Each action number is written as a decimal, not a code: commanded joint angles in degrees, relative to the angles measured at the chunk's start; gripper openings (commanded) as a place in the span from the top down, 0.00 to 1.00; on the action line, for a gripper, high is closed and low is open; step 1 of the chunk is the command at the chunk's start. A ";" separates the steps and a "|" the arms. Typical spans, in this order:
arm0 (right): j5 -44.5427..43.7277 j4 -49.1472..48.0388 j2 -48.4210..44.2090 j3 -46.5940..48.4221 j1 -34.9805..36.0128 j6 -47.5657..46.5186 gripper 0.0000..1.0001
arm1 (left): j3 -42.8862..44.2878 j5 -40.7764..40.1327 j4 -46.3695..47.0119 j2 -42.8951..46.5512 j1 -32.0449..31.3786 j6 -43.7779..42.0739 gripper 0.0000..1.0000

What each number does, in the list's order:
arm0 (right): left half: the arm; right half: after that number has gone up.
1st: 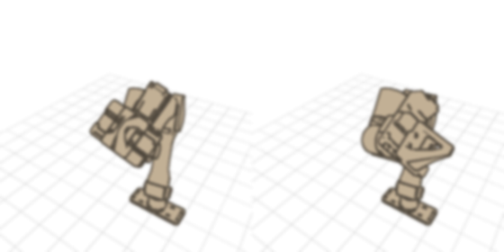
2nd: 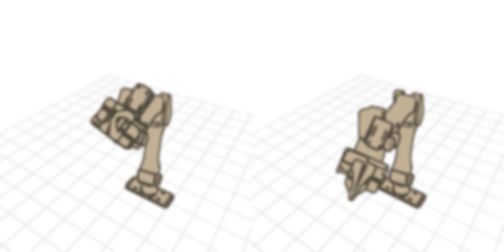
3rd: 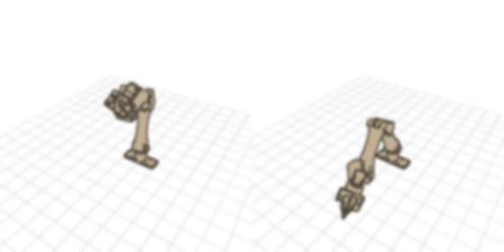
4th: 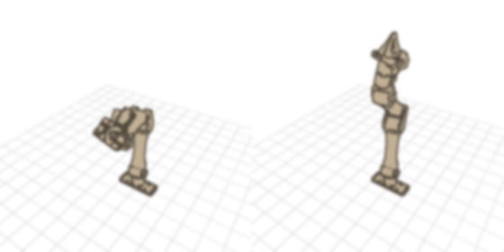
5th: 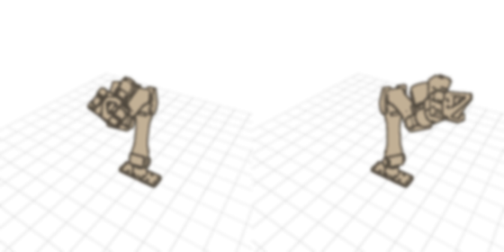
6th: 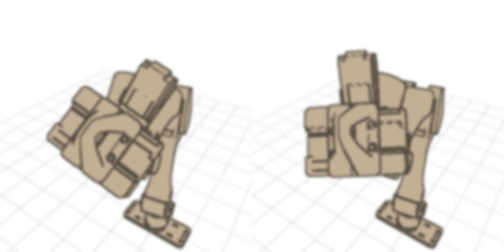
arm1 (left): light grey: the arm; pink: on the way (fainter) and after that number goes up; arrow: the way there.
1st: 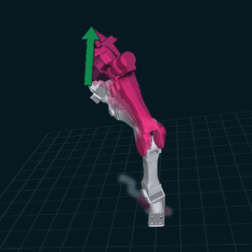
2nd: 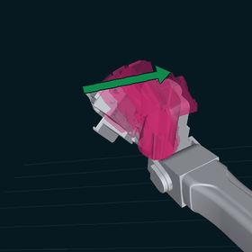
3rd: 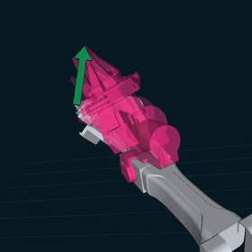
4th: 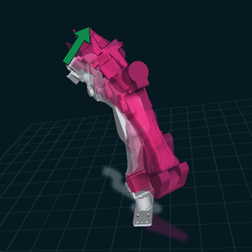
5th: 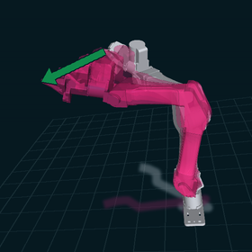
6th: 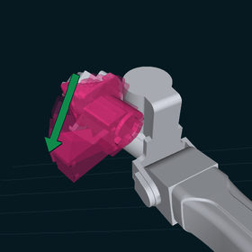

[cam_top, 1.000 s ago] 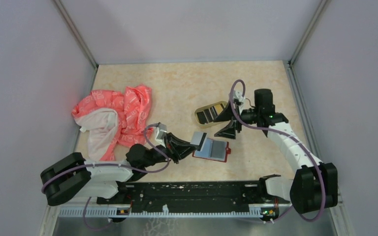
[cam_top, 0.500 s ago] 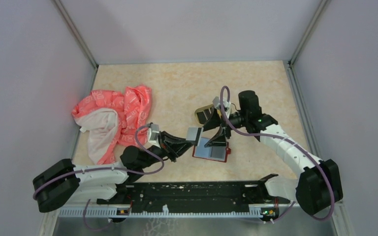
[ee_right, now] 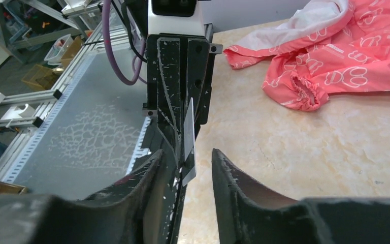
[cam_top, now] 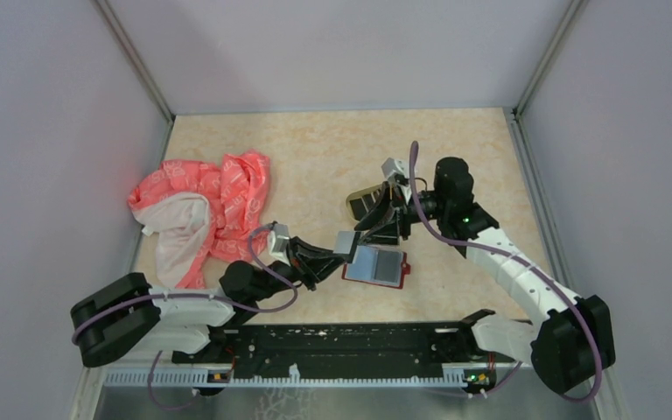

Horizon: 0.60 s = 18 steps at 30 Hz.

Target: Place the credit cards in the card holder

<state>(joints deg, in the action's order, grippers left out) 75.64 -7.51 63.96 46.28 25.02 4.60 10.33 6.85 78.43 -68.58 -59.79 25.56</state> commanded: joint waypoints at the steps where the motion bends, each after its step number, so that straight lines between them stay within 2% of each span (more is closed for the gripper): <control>1: -0.70 -4.87 0.31 -0.36 1.55 3.48 0.71 | 0.05 0.15 5.87 -1.45 -0.26 0.28 1.00; 4: -1.37 1.96 1.70 1.99 2.73 -1.88 0.96 | -0.05 -0.50 6.92 -2.40 -0.30 0.14 1.00; 5: -1.60 4.64 2.34 2.93 3.03 -3.83 1.00 | -0.31 -1.20 7.25 -2.54 -0.26 0.05 1.00; 6: -1.52 6.95 2.77 3.70 3.15 -6.86 1.00 | -0.64 -2.06 7.41 -2.53 -0.29 0.17 0.94; 11: -0.65 17.37 4.03 6.76 3.20 -16.34 1.00 | -2.99 -2.76 4.02 0.85 -0.24 -2.81 0.51; 12: -0.71 21.12 4.12 7.80 3.20 -20.01 1.00 | -3.63 -2.58 1.15 2.83 -0.16 -3.97 0.40; 14: -1.29 25.15 4.33 8.60 3.21 -24.13 1.00 | -3.87 -1.84 -8.37 8.38 -0.06 -6.73 0.24; 16: -1.61 27.36 4.64 8.92 3.20 -26.73 1.00 | -2.28 -0.77 -20.22 14.33 0.07 -9.38 0.17; 18: -2.35 28.33 5.05 8.99 3.51 -27.78 1.00 | -1.09 0.74 -27.54 19.11 0.18 -12.15 0.13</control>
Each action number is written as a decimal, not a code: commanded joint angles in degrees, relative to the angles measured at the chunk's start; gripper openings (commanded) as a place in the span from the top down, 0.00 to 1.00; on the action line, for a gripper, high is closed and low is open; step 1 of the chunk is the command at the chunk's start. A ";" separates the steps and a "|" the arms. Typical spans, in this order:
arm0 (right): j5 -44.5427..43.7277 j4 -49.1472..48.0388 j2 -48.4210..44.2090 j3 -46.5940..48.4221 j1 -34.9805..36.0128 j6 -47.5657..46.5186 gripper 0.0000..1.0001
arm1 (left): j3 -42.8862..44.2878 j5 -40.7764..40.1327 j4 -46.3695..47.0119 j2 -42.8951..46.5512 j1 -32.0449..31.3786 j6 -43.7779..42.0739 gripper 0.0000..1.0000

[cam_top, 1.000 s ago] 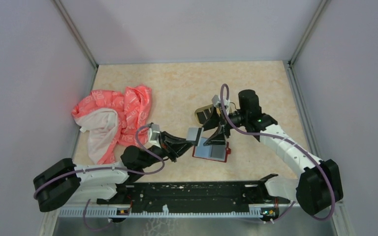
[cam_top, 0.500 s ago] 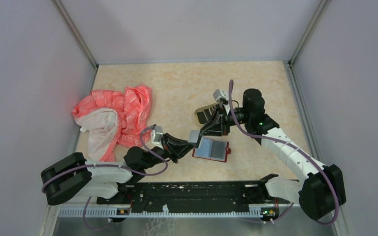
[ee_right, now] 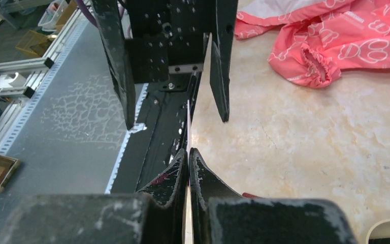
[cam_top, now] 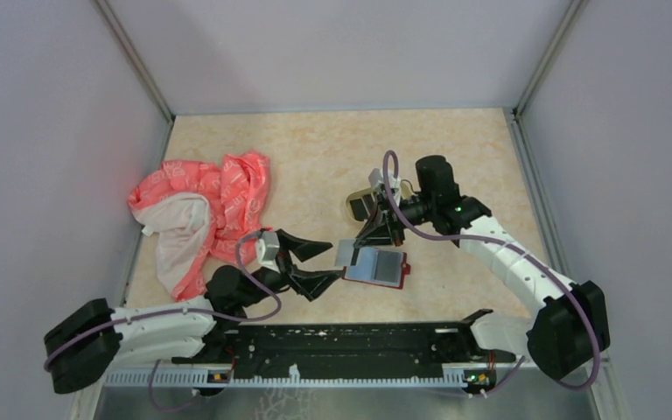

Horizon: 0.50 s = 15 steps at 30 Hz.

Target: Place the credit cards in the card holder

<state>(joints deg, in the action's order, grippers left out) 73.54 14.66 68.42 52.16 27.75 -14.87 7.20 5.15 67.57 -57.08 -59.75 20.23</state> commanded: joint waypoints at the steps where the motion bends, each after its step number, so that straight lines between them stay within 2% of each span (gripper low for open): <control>1: -1.06 7.18 0.73 3.25 1.06 -9.45 1.00 | 2.75 2.90 -19.90 9.42 0.15 -8.25 0.13; 4: -2.82 9.84 1.12 3.88 2.58 -12.74 1.00 | 6.13 2.56 -28.84 11.81 0.49 -10.29 0.15; 7: -5.11 11.31 1.25 4.06 4.29 -15.22 1.00 | 9.11 3.62 -33.64 10.82 1.04 -10.58 0.25; 15: -7.92 13.62 1.70 4.59 6.22 -18.26 1.00 | 14.08 9.01 -39.03 5.90 3.01 -9.99 0.46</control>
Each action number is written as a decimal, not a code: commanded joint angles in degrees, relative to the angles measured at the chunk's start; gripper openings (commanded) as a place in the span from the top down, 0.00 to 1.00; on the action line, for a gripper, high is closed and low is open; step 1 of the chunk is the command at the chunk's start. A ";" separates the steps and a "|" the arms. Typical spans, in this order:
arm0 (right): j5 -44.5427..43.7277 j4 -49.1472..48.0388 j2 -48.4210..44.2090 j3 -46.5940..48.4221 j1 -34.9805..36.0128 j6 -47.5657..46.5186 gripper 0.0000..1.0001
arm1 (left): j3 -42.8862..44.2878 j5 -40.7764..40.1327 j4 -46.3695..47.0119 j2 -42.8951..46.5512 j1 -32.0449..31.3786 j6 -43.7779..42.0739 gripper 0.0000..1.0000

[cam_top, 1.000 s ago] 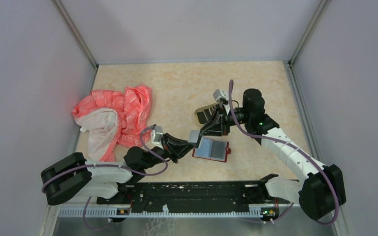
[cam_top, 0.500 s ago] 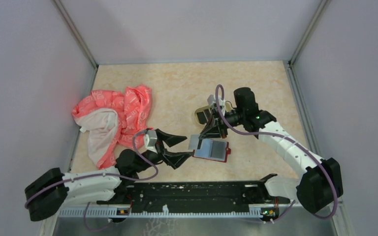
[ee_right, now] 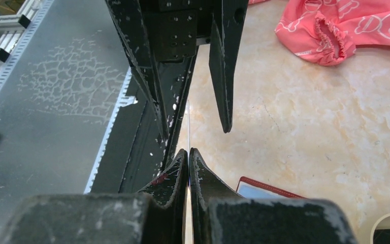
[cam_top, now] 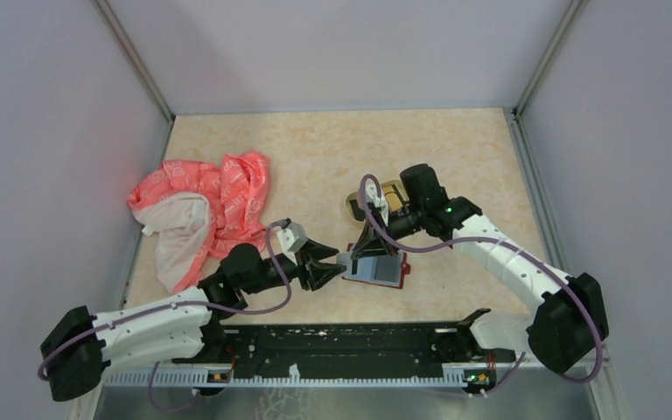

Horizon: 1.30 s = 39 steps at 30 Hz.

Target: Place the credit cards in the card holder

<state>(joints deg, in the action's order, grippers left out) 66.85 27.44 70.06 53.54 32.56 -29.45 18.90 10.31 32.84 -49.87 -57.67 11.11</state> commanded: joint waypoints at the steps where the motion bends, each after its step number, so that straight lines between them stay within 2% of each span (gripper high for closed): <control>1: -1.55 0.94 0.22 3.18 1.59 -3.84 1.00 | 2.70 4.76 -4.16 -1.82 1.16 -0.79 0.48; 4: -2.06 1.15 0.70 3.17 2.21 -4.14 1.00 | 3.31 6.83 -3.57 -2.87 1.40 -0.50 0.68; 5: -2.38 1.25 0.87 3.23 2.54 -4.31 1.00 | 3.29 7.23 -3.20 -3.08 1.42 -0.34 0.71; 12: -3.19 1.56 2.02 3.24 3.16 -4.82 1.00 | -0.44 10.18 5.45 -3.49 1.98 2.05 0.70; 13: -3.29 1.65 2.21 3.23 3.27 -4.87 1.00 | -0.85 10.68 6.40 -3.86 2.09 2.29 0.79; 14: -3.50 1.71 2.33 3.22 3.37 -5.05 1.00 | -1.07 11.16 7.20 -4.47 2.31 2.54 0.93; 15: -3.69 1.76 2.43 3.17 3.42 -5.20 0.97 | -1.25 11.41 7.79 -5.05 2.56 3.02 1.00; 17: -4.03 1.94 2.66 3.03 3.48 -5.63 0.89 | -2.08 12.63 9.67 -5.93 3.16 4.12 1.00; 20: -4.86 2.34 2.63 2.96 3.45 -7.00 0.61 | -4.30 11.33 13.14 -6.09 4.18 7.28 1.00; 23: -6.61 2.64 2.45 2.43 3.48 -8.68 0.45 | -7.76 8.81 17.22 -4.64 4.99 11.09 1.00; 26: -6.36 1.05 3.18 0.97 3.48 -9.50 0.44 | -11.79 6.20 22.89 -3.03 5.03 14.74 1.00; 30: -4.94 -4.91 4.47 -1.56 3.82 -4.58 0.47 | -15.84 3.76 31.29 -2.32 5.02 17.54 1.00; 37: -5.14 -11.02 5.53 -3.93 6.50 0.61 0.49 | -15.66 3.32 34.07 -2.66 5.02 17.97 1.00; 39: -4.74 -11.06 5.90 -3.80 7.24 0.75 0.53 | -15.96 2.36 35.46 -2.73 5.02 17.97 1.00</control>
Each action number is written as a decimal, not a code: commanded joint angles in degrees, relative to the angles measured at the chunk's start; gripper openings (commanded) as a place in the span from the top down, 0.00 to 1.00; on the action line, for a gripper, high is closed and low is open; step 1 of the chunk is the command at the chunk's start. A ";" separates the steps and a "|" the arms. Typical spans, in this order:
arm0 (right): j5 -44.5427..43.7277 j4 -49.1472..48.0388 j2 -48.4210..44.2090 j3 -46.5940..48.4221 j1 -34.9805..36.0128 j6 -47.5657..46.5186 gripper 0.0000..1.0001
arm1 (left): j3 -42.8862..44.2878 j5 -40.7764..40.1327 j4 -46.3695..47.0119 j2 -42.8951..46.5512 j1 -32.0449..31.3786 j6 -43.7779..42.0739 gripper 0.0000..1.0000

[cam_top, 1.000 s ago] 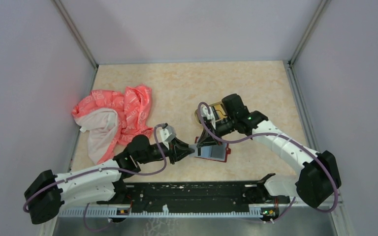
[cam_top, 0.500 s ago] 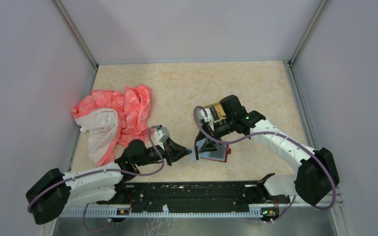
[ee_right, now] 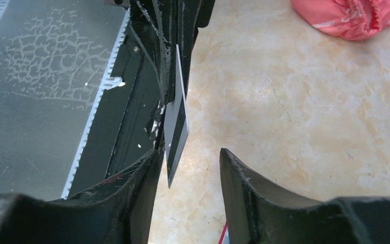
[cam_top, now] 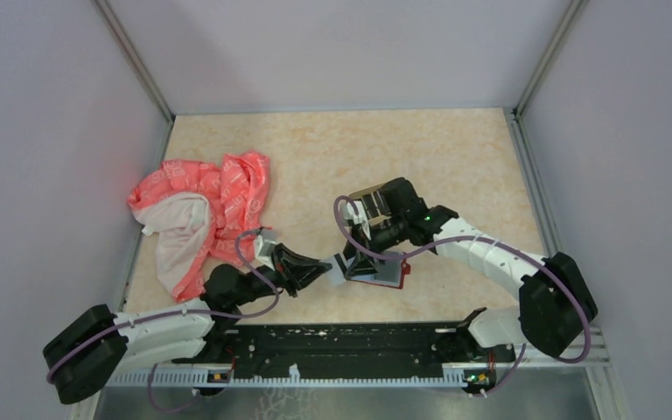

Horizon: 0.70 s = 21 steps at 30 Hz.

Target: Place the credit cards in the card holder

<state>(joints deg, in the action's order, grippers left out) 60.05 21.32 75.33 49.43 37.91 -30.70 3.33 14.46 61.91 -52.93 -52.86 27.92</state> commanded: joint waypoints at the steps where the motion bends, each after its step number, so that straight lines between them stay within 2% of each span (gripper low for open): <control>1: 2.33 -4.82 0.82 0.38 2.23 1.99 0.57 | -0.53 -2.39 6.72 0.44 0.21 1.09 1.00; 3: 2.79 -4.68 1.00 0.53 2.76 2.02 0.67 | -0.58 -3.10 7.06 0.46 0.21 0.70 1.00; 8: 3.20 -2.95 1.12 2.01 3.11 1.88 1.00 | -0.37 -3.03 6.75 0.51 0.21 -0.17 1.00; 9: 3.15 -1.81 1.19 2.56 3.13 1.28 1.00 | -0.30 -2.96 5.99 0.69 0.21 -0.54 1.00; 10: 3.23 -0.27 1.30 3.19 3.13 0.03 1.00 | 0.07 -2.83 4.86 1.00 0.21 -0.72 0.95; 12: 3.45 2.39 1.52 4.05 3.13 -2.57 1.00 | 0.61 -1.70 1.31 2.14 0.21 -1.62 0.78; 15: 3.97 5.40 1.87 4.73 3.11 -5.90 1.00 | 1.43 0.24 -4.41 4.82 0.21 -3.31 0.65; 21: 4.28 9.40 3.22 6.21 3.60 -9.12 1.00 | 4.44 3.96 -13.55 7.52 0.46 -6.19 0.60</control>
<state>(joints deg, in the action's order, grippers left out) 62.17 27.92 78.02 52.45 40.47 -35.73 4.86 14.61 54.65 -46.13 -52.82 24.73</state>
